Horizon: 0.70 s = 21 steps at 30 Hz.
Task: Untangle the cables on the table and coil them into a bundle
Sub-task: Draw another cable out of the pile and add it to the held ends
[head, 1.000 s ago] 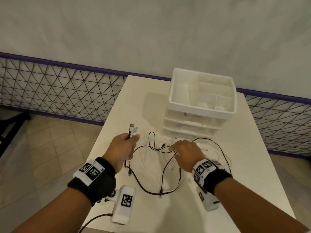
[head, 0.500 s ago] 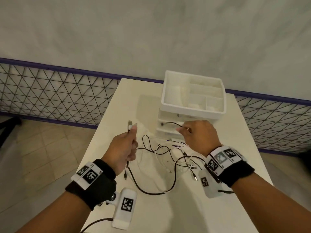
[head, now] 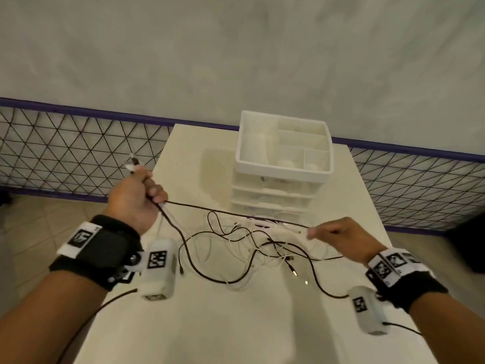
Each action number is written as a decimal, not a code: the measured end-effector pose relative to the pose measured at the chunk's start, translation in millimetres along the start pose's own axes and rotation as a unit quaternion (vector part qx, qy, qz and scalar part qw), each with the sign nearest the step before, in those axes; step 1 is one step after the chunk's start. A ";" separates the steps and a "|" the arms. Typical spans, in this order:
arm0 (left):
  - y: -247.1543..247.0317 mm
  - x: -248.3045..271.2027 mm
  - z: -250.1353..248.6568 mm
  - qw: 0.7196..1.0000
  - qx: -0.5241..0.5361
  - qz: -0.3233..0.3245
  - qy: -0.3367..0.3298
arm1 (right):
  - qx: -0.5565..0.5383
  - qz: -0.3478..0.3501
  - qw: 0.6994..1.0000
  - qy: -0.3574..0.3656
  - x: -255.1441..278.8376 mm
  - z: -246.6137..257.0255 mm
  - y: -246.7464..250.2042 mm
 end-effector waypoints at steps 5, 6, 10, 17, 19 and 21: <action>-9.9 17.1 3.5 0.980 -0.169 0.090 -0.060 | 0.074 -0.114 0.989 -0.062 -10.3 -15.7 33.0; -20.5 28.3 12.7 0.964 -0.221 0.130 -0.068 | 0.084 -0.106 0.991 -0.024 -9.9 5.4 27.9; -69.9 76.1 60.9 0.890 -0.351 0.279 -0.078 | 0.147 -0.045 0.972 0.177 -2.1 115.3 -9.7; -55.6 49.9 33.3 0.890 -0.404 0.171 -0.121 | 0.027 -0.031 0.991 0.126 -1.1 113.0 31.3; -40.2 39.8 17.7 0.900 -0.397 0.142 -0.112 | 0.031 -0.028 0.997 0.071 -2.6 78.2 43.7; -32.2 34.0 16.0 0.895 -0.411 0.132 -0.113 | 0.056 -0.033 0.998 0.019 -7.4 43.4 45.1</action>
Point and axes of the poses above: each hand's wrist, its own x-axis away from the middle knuckle, its own y-axis out of the back of the hand, z = x × y, the point moved 3 cm from there along -x, towards the middle knuckle, and after that the axes turned 3 degrees about -y, right-handed, at the moved point
